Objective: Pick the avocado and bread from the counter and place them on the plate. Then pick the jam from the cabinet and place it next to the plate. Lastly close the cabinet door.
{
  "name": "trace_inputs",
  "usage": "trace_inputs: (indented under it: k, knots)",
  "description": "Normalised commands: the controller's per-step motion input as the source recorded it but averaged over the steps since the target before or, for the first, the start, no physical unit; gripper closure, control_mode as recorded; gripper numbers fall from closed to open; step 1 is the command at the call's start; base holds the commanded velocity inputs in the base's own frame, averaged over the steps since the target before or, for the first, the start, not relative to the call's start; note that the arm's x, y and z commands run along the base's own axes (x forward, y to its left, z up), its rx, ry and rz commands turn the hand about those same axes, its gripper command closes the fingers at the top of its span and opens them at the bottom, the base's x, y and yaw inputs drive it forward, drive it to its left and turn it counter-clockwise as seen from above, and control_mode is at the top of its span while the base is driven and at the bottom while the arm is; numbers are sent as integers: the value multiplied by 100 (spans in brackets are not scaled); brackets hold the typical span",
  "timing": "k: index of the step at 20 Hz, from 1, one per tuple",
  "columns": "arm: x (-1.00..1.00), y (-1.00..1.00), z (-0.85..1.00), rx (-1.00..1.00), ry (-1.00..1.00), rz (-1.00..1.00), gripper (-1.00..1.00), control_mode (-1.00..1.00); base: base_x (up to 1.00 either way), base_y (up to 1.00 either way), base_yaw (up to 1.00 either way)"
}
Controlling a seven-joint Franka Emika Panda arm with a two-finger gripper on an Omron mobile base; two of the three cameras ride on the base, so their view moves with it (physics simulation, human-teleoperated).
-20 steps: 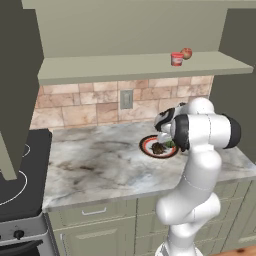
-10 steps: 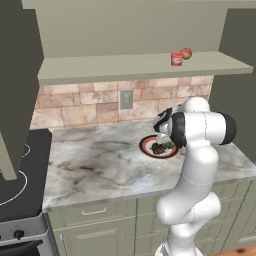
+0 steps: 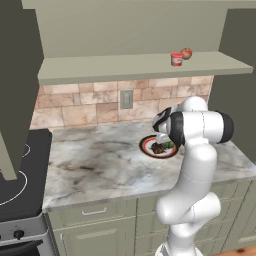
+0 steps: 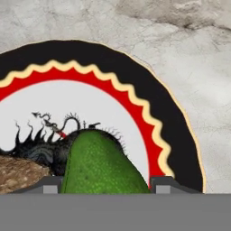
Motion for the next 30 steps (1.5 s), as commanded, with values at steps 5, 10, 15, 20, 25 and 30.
trace_inputs:
  k: [5, 10, 15, 20, 25, 30]
  knots:
    - [2, 6, -3, 0, 0, 0, -100, -100, 0, 0, 0]
    - [0, 0, 0, 0, 0, 0, -100, -100, 0, 0, 0]
    - [-3, 0, 9, 0, -3, 0, -100, -100, 0, 0, 0]
    - [-12, 0, 24, 0, -12, 0, -100, -100, 0, 0, 0]
    - [-20, 0, 19, 0, -14, 0, -100, -100, 0, 0, 0]
    - [-32, 0, 25, 0, -18, 0, -100, -100, 0, 0, 0]
